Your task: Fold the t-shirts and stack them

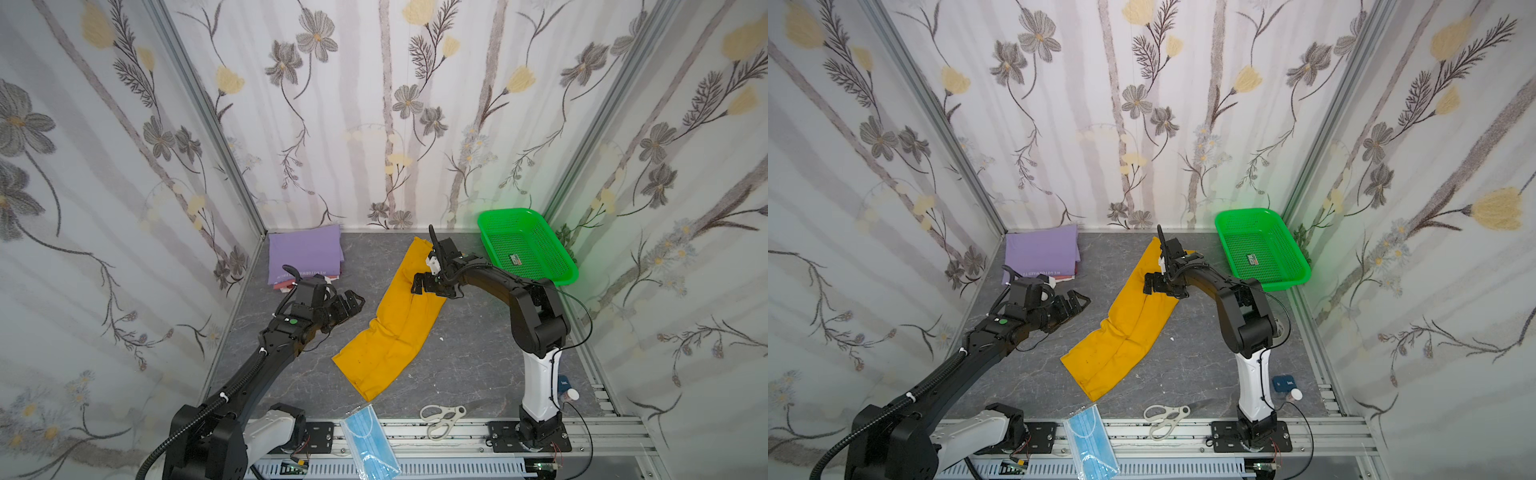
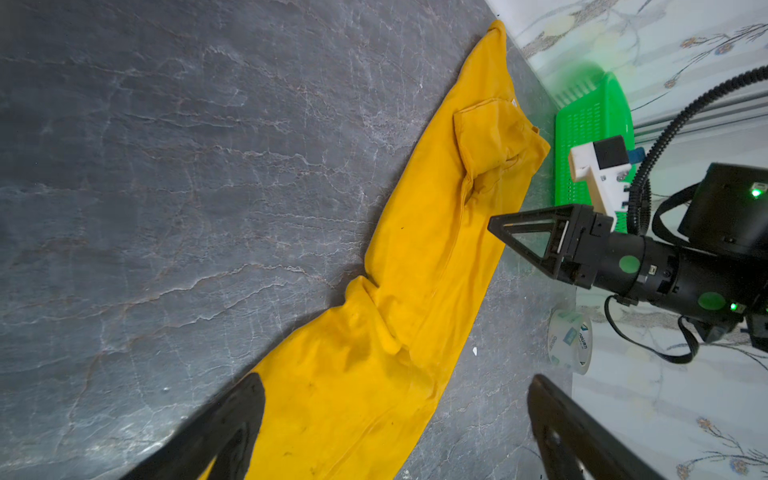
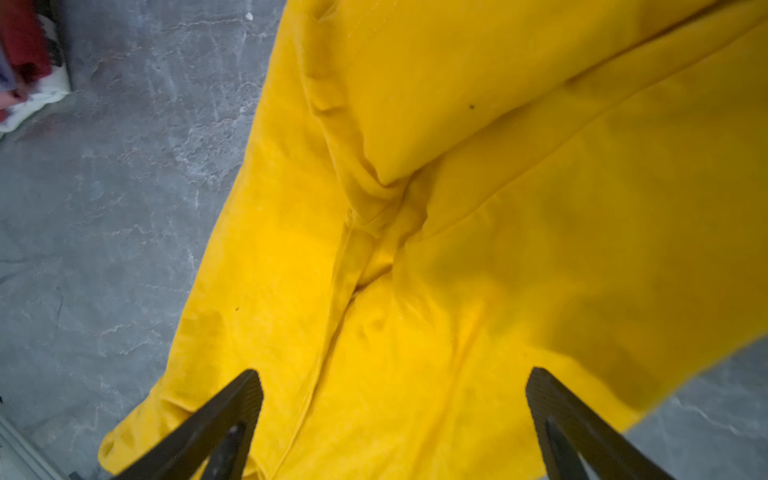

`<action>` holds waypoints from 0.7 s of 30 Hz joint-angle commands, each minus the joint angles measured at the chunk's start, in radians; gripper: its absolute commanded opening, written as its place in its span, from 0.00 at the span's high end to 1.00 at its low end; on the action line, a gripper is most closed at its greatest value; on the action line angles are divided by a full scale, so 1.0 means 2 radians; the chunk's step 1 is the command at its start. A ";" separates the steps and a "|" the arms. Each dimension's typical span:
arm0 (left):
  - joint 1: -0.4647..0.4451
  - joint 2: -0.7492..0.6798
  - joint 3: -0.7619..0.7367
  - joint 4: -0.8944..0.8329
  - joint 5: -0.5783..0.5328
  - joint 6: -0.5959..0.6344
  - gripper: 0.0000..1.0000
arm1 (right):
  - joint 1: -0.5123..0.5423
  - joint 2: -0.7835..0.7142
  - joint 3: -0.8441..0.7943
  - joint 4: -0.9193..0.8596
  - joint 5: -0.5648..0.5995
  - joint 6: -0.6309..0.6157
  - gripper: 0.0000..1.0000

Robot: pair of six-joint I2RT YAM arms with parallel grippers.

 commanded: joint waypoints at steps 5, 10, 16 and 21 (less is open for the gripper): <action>0.001 0.012 -0.039 -0.017 0.003 -0.008 0.00 | -0.019 0.155 0.219 -0.133 0.106 0.007 0.00; -0.002 0.019 -0.055 -0.021 0.012 -0.014 0.00 | -0.057 0.248 0.397 -0.211 0.141 -0.010 0.00; -0.018 0.051 -0.053 0.021 0.061 0.004 0.00 | -0.098 0.196 0.411 -0.145 -0.005 -0.073 0.00; -0.053 0.150 0.005 0.014 0.075 0.030 0.03 | -0.080 0.032 0.228 -0.088 0.007 -0.106 0.00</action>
